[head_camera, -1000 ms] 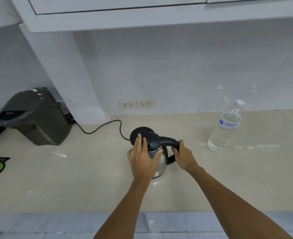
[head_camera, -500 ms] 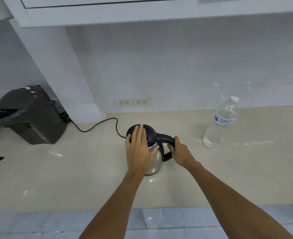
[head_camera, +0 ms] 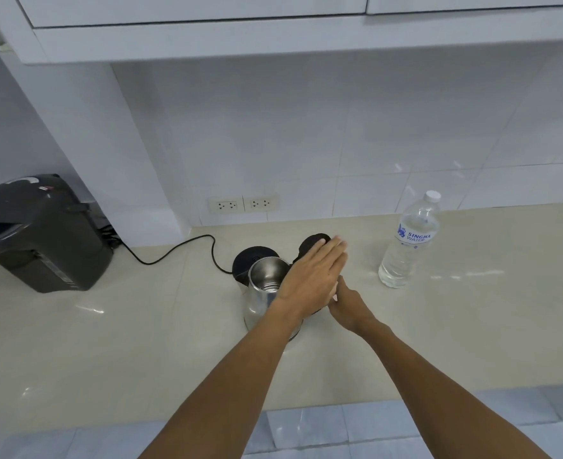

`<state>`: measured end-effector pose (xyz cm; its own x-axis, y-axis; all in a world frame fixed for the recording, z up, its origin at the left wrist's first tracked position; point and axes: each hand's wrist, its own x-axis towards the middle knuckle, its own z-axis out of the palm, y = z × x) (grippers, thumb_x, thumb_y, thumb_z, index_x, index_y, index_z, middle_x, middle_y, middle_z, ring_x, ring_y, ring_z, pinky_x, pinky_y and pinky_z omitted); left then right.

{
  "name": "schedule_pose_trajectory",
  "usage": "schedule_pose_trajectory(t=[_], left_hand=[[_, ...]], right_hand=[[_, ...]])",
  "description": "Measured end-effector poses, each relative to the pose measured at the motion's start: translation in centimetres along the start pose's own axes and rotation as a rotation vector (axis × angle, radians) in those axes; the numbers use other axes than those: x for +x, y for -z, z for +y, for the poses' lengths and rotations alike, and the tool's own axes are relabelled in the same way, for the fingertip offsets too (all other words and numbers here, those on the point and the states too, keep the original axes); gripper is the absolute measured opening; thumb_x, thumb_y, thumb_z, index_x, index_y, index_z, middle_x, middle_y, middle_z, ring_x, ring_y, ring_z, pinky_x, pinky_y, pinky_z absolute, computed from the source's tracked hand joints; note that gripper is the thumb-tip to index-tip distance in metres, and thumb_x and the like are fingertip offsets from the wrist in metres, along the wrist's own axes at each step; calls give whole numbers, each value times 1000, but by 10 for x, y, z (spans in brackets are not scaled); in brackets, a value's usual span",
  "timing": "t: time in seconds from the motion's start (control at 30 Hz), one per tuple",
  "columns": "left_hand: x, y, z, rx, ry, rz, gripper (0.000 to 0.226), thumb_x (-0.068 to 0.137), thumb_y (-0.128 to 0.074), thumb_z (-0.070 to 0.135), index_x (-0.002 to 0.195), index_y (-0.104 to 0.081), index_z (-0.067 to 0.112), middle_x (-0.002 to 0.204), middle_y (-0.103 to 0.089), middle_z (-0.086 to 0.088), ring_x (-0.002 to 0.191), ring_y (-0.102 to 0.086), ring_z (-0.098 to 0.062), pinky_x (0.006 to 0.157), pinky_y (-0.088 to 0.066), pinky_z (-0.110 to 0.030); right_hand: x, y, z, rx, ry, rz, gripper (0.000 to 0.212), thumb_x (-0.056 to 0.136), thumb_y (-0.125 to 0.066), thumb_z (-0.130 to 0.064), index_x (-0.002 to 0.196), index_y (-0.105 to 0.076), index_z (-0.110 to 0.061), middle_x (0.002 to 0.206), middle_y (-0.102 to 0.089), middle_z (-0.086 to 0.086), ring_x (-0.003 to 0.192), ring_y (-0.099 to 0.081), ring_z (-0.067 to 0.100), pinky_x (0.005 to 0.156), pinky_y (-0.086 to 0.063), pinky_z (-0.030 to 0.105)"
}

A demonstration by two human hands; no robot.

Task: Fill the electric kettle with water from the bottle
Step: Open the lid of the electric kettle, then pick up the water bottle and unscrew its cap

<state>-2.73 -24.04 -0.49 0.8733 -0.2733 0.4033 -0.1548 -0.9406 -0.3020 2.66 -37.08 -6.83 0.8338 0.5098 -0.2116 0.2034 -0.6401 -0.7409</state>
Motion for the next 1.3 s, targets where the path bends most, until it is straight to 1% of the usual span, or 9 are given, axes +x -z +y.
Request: schedule_pose_trajectory(t=[0.1,0.17,0.33,0.57,0.83,0.97,1.07,1.17,1.3], left_hand=[[2,-6,7,-43,-59,-21,58,82,-87,29,133,-74,4,151,-63,-12,148,-53,-27,124,-38,-41],[1,-5,11,-45,-49,-11,56,82,-86,30,131,-75,5,150,-64,-12,147,-54,-27,123,-40,-42],[3,8,18,-94,5,6,62,88,-80,37,139,-68,4,151,-62,-15,147,-54,-30,123,-39,-50],[32,19,63,-306,-2,0,70,80,-89,39,135,-69,0,135,-71,-16,129,-66,-31,113,-50,-46],[107,-19,96,-388,101,-142,77,96,-69,49,156,-46,5,157,-52,-10,149,-44,-27,127,-27,-45],[153,-64,100,-442,257,-219,84,96,-69,54,159,-40,6,160,-48,-8,152,-39,-26,127,-23,-45],[181,-101,104,-504,434,-315,103,88,-74,65,162,-33,6,161,-47,-10,153,-40,-26,127,-26,-47],[201,-123,111,-716,667,-381,119,69,-82,78,156,-37,10,152,-57,-7,143,-53,-29,119,-40,-49],[208,-142,126,-1082,844,-292,106,61,-99,60,143,-46,17,131,-68,2,122,-66,-26,101,-55,-41]], right_hand=[[-4,8,12,-33,-26,-7,38,102,-49,-25,138,-38,-15,124,-66,17,100,-66,32,79,-47,33],[-9,14,22,-60,-65,-5,40,103,-51,-33,137,-39,-16,131,-65,14,109,-64,31,84,-46,32],[-24,47,28,-149,-139,110,48,100,-57,-37,139,-42,-13,128,-64,17,115,-62,31,92,-48,36],[-49,132,24,-332,-181,271,56,97,-61,-38,143,-40,-14,134,-61,16,123,-57,33,98,-50,46],[-16,220,45,-377,-142,360,55,98,-60,-36,143,-38,-13,131,-63,16,119,-60,34,93,-52,47],[30,253,62,-365,-96,339,58,97,-60,-40,143,-39,-13,132,-63,15,119,-60,34,95,-51,47],[61,273,68,-295,-6,304,70,88,-66,-55,141,-41,-17,120,-67,10,108,-64,27,93,-52,43],[83,284,69,-230,119,301,71,79,-66,-70,133,-49,-27,85,-65,-4,81,-63,12,76,-51,31],[104,285,63,-217,283,333,50,83,-64,-69,107,-59,-26,65,-53,-11,60,-51,7,59,-44,24]])
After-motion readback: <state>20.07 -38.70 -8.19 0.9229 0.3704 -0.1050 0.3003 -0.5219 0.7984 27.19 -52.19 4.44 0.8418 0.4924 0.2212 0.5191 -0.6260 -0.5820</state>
